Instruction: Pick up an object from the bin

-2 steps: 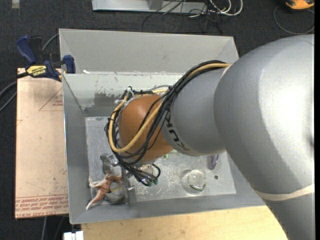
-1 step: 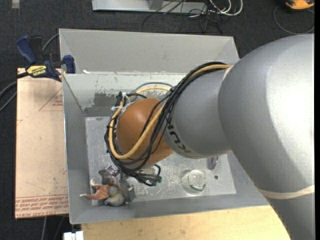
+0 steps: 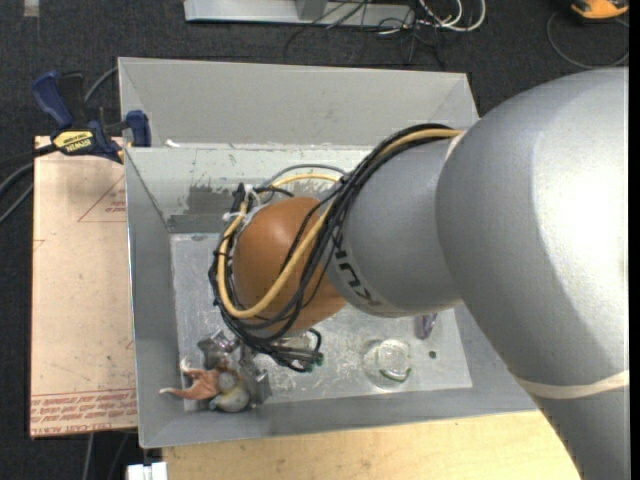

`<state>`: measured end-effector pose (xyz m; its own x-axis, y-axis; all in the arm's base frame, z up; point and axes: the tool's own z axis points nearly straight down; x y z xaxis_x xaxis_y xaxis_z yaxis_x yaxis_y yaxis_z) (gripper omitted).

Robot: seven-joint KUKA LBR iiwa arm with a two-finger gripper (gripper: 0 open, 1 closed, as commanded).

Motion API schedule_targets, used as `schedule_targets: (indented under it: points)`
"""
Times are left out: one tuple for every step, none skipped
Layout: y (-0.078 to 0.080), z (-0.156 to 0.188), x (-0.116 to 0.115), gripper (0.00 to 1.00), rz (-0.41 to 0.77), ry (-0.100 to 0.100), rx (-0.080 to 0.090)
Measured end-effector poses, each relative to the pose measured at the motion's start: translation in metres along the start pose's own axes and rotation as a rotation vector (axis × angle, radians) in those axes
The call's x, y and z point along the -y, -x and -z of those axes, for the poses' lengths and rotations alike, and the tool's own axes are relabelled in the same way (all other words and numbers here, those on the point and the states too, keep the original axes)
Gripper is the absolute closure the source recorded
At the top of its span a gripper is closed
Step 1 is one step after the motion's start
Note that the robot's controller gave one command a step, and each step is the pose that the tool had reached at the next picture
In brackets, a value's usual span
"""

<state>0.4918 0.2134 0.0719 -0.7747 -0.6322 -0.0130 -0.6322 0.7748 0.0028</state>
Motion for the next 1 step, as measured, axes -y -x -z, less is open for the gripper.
schedule_targets:
  points:
    - [0.0041,0.1529,-0.0061,1.00,-0.056,0.000,0.003]
